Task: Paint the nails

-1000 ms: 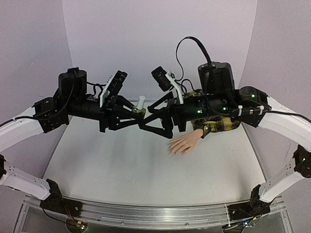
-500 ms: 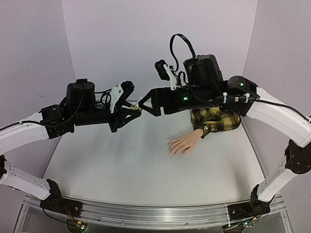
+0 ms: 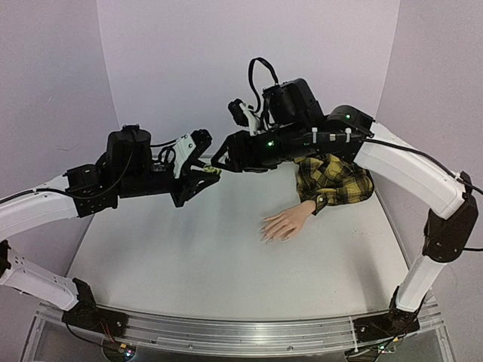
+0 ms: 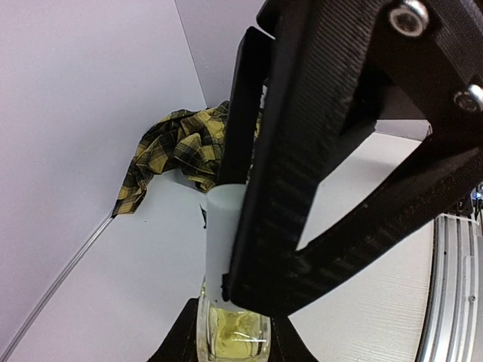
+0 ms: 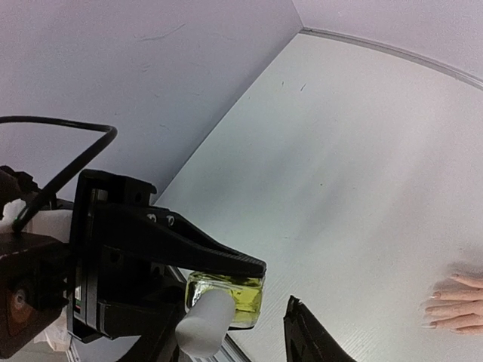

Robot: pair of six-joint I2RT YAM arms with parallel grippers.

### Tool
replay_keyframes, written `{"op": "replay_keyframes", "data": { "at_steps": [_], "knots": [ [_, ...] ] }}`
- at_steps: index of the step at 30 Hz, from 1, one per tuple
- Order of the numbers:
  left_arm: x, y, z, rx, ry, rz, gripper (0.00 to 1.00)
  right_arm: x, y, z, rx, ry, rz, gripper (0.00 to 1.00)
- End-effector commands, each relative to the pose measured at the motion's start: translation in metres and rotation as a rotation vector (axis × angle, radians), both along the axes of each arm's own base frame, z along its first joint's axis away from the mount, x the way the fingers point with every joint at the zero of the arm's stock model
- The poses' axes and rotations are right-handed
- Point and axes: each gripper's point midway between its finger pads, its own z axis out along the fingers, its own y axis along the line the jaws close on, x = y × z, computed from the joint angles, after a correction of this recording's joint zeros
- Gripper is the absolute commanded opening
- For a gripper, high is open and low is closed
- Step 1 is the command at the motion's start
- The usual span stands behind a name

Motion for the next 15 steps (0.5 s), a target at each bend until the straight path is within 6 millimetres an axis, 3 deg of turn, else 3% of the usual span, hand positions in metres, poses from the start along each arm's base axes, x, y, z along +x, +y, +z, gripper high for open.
{"op": "replay_keyframes", "data": {
  "at_steps": [1, 8, 12, 15],
  "knots": [
    [0.001, -0.003, 0.013, -0.027, -0.036, 0.001, 0.00, -0.005, 0.004, 0.012, 0.018, 0.002, 0.025, 0.38],
    [-0.008, -0.012, 0.009, -0.012, 0.004, -0.064, 0.00, -0.006, 0.003, 0.012, 0.008, -0.018, 0.043, 0.19],
    [-0.023, -0.017, 0.015, -0.030, 0.038, -0.147, 0.00, -0.014, 0.004, 0.009, -0.003, -0.031, 0.106, 0.01],
    [-0.038, -0.017, 0.025, -0.060, 0.054, -0.225, 0.00, -0.032, 0.006, 0.007, -0.001, -0.040, 0.228, 0.00]
  ]
}}
